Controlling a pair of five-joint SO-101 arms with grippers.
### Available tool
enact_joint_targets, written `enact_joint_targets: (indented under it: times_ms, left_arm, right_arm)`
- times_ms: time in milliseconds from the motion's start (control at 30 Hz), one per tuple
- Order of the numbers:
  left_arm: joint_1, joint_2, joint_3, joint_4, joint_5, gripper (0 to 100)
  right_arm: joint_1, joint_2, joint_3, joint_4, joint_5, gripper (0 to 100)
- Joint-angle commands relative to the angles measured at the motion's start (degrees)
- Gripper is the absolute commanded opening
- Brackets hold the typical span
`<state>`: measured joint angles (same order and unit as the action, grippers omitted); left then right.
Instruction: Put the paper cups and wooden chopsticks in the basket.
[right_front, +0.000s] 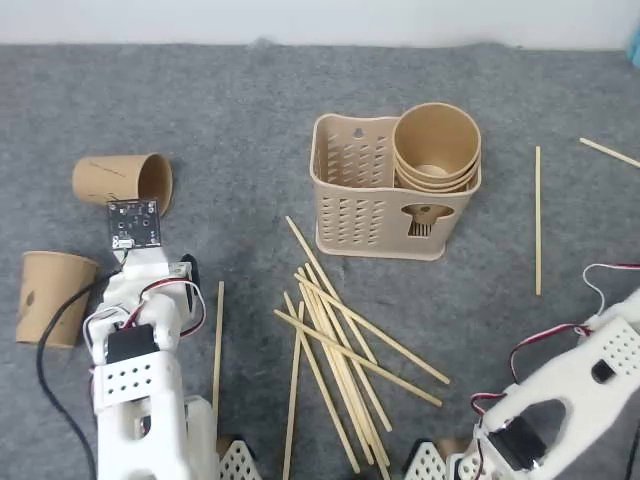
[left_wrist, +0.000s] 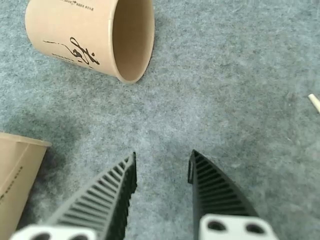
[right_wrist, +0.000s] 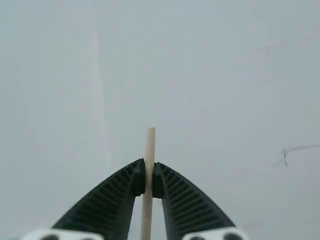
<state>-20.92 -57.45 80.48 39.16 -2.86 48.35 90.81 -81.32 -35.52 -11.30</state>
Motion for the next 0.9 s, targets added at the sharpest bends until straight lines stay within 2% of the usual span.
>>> enact_joint_targets:
  times_ms: [0,733,867]
  left_arm:
    - [0.09,-0.18,-1.63,-1.32,-0.44,17]
    - [1.49,-0.09,-0.92,-2.99,-0.53,17]
    - [1.49,-0.09,-1.01,-2.99,-0.53,17]
  right_arm:
    - [-1.19,0.13,-0.97,-1.71,1.76,0.6]
    - [1.19,6.37,-1.23,-1.10,1.32,0.6]
    - [1.80,5.76,-1.67,1.54,-1.32,0.6]
